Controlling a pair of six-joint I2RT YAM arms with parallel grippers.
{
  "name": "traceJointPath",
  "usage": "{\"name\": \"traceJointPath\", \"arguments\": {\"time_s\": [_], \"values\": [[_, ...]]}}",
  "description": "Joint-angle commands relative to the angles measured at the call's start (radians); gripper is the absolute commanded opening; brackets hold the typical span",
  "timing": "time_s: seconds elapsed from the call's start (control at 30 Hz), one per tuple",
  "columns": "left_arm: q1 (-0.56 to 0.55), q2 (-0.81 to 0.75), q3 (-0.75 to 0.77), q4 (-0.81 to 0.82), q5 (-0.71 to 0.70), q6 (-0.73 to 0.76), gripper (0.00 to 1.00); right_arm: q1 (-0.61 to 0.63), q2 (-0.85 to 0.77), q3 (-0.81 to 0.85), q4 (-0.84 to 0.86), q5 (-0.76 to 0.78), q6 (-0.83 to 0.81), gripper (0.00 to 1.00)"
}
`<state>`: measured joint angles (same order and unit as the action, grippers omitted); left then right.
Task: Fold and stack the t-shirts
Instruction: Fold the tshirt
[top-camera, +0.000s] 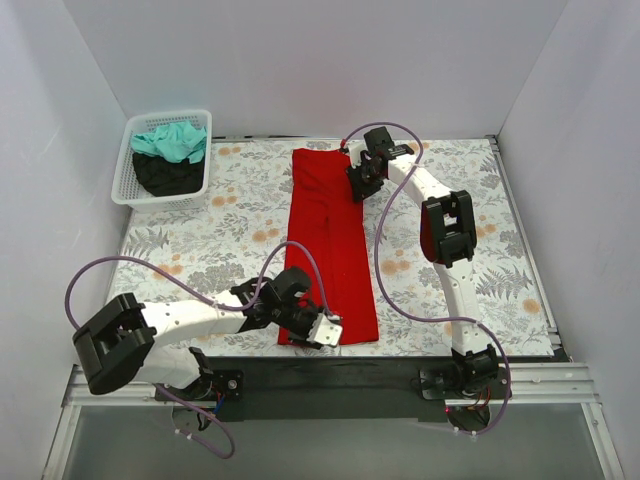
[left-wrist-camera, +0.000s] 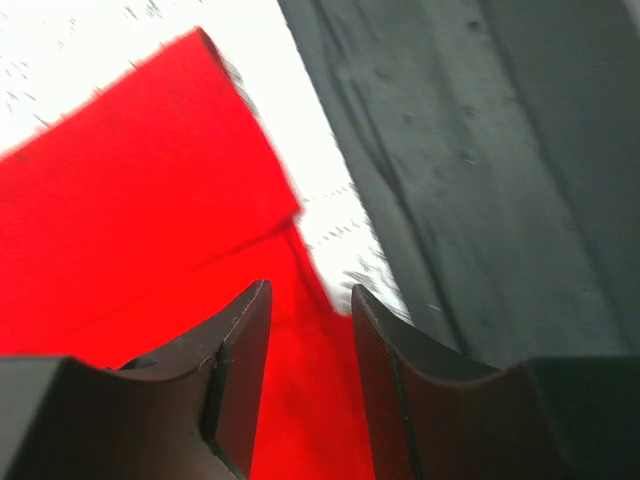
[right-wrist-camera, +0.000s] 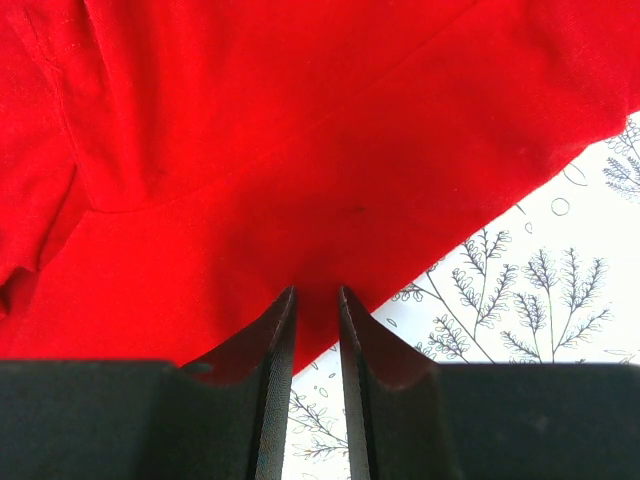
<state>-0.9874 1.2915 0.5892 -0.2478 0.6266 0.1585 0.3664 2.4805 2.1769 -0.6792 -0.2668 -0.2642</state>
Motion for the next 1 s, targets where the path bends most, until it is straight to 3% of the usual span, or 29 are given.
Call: {"name": "traceJointPath", "arguments": {"time_s": [0.0, 0.23, 0.5, 0.97], "values": [[-0.034, 0.015, 0.001, 0.146, -0.070, 0.087, 0.37, 0.002, 0.044, -0.011, 0.000, -0.002, 0.010, 0.29], [-0.097, 0.086, -0.020, 0.274, -0.099, 0.130, 0.38, 0.003, 0.041, -0.016, -0.002, -0.003, 0.011, 0.29], [-0.115, 0.143, -0.014, 0.303, -0.087, 0.161, 0.38, 0.002, 0.047, -0.016, 0.000, 0.008, 0.005, 0.29], [-0.131, 0.195, -0.005, 0.308, -0.071, 0.182, 0.28, 0.000, 0.066, -0.046, -0.006, 0.044, -0.001, 0.28]]}}
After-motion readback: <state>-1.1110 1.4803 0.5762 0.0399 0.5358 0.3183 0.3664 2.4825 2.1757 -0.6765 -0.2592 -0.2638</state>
